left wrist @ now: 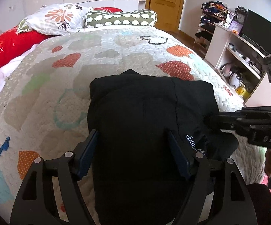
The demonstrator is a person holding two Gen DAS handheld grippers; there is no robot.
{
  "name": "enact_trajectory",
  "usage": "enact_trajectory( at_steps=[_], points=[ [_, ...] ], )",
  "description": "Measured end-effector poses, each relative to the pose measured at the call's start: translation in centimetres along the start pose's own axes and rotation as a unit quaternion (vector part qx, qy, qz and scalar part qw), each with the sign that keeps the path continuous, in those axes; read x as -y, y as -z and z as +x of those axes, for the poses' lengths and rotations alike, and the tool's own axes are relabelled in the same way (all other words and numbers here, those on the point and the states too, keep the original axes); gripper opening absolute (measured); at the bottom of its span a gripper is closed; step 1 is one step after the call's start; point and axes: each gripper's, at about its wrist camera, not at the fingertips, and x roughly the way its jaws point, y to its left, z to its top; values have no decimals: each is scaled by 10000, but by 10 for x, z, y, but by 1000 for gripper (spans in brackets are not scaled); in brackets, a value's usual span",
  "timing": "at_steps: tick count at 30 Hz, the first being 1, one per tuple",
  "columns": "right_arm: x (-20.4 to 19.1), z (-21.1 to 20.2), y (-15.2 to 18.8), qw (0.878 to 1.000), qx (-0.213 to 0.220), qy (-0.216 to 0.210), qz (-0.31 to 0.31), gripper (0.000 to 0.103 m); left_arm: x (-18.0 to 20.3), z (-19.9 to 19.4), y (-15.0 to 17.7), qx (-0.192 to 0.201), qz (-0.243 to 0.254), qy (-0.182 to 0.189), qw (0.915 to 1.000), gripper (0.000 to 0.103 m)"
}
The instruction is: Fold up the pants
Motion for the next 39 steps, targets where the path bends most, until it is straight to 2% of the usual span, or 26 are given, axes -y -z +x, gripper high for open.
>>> enact_trajectory(
  at_steps=[2,7,9,13,17,20,23,26,32,35,38,39],
  points=[
    [-2,-12,-2,9999,96,89,52,15,-1,-2,0,-43,-18,-12,10000,75],
    [-15,-35,-11,9989,467,48,-84,16,-2,-12,-2,-35,-63,-7,10000,75],
    [-20,-34,-15,9987,493,11,-134,16,-2,-18,-4,49,-43,-40,10000,75],
    [-29,-22,-28,9983,516,-14,-253,16,-8,-22,-11,148,-66,-140,9998,75],
    [-23,-1,-40,9990,404,38,-162,16,-22,-13,-24,167,-260,-295,9991,75],
    [-6,16,-44,9997,207,77,56,16,-32,1,-31,0,-397,-303,9988,75],
    [9,30,-41,9991,52,372,180,16,-33,15,-33,-115,-410,-274,9987,77],
    [17,31,-37,9992,171,195,302,16,-32,25,-33,-155,-410,-325,9985,78],
    [3,7,-32,9994,160,301,30,16,-35,9,-27,-125,-602,-260,9978,78],
    [-13,-14,-25,9992,291,95,-274,16,-31,-4,-21,-90,-561,-210,9982,78],
    [-23,-21,-20,9986,245,-3,-465,22,-22,-15,-13,-60,-463,-240,9986,78],
    [-33,-25,-12,9973,151,38,-715,25,-20,-18,-9,-63,-431,-258,9987,78]
  ],
)
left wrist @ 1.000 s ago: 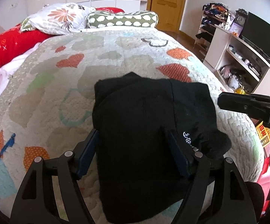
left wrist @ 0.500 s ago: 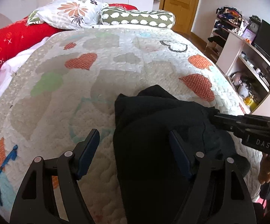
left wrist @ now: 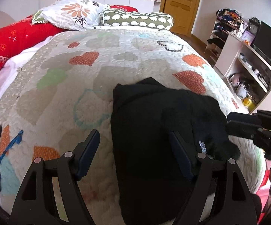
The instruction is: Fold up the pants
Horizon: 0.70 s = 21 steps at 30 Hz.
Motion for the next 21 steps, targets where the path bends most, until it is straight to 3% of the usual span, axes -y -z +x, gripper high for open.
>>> enact_trajectory(
  at_steps=[9,20,21],
  points=[
    [-1,18,32,9984,-447,173,-312,27,4,-3,21,-74,-18,-22,10000,78],
    [14,24,40,9996,-253,-70,32,36,9,8,27,-95,-20,14,10000,80],
    [16,22,39,9996,-242,-68,105,40,8,8,26,-110,-25,33,9999,80]
  ],
)
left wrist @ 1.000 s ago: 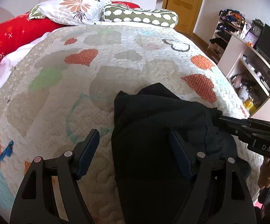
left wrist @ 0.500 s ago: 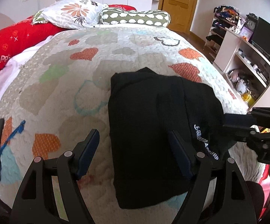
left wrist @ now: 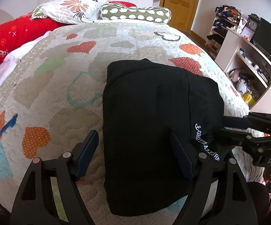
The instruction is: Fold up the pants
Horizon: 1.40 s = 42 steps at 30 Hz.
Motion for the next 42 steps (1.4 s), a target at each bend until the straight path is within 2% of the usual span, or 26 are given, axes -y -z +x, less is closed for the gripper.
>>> enact_trajectory(
  at_steps=[1,9,13,17,21,34,40,42],
  points=[
    [2,-2,0,10000,-2,-5,61,46,-1,-1,-1,-11,-13,32,10000,80],
    [29,-12,9,9945,138,-538,885,47,-7,-7,-3,-12,-92,199,9998,79],
    [35,-9,11,9911,174,-732,1099,49,-15,-15,-4,66,-121,312,9994,79],
    [39,-3,10,9884,158,-898,1217,52,-38,-22,-7,155,-435,537,9975,79],
    [41,2,9,9855,206,-1019,1338,54,-49,-19,-8,71,-654,561,9963,79],
    [35,20,-6,9879,60,-1185,999,75,-32,6,-10,-249,-493,903,9944,80],
    [38,32,-17,9867,86,-1367,870,76,-50,4,-9,-108,-798,1045,9913,82],
    [39,36,-19,9860,103,-1425,856,76,-54,9,-8,-179,-902,1190,9886,86]
  ],
)
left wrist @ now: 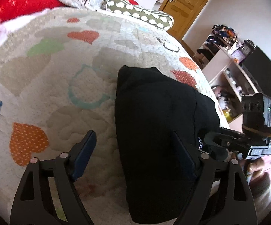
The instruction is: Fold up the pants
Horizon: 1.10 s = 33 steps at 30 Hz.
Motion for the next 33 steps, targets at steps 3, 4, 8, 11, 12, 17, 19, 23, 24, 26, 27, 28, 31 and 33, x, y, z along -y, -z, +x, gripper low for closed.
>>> enact_trajectory(
  at_steps=[3,4,8,11,12,17,19,23,24,26,27,28,31,33],
  points=[
    [-1,7,-3,9999,70,-65,-53,78,-2,8,1,-77,-77,151,9998,93],
    [-2,8,-3,9999,94,-64,-88,78,-1,11,2,-108,-69,220,9997,94],
    [-4,12,-4,9997,95,-173,-118,53,12,18,6,-93,166,229,9996,92],
    [-6,6,-5,9995,178,-269,-75,41,28,12,8,-12,487,266,9985,67],
    [-8,3,-7,9991,225,-346,-83,39,29,10,6,18,538,251,9982,60],
    [-27,-8,-27,9974,442,-462,-325,36,31,-9,-16,368,716,224,9965,48],
    [-32,-10,-42,9966,559,-467,-396,36,31,-15,-32,530,760,171,9955,48],
    [-39,-2,-80,9949,847,-335,-445,36,21,-17,-66,771,763,-27,9941,48],
    [-38,4,-90,9948,878,-282,-431,36,16,-14,-72,781,737,-79,9942,48],
    [-35,18,-107,9950,918,-34,-395,37,2,-2,-87,711,613,-217,9953,48],
    [-31,31,-116,9949,882,269,-411,37,-4,7,-90,633,566,-302,9959,50],
    [-26,44,-122,9947,777,562,-378,42,-11,16,-93,508,510,-455,9964,51],
    [-12,76,-127,9863,252,1592,-343,48,-34,43,-91,104,256,-851,9960,59],
    [-9,80,-120,9842,207,1741,-257,54,-38,36,-89,270,235,-906,9952,71]
  ],
)
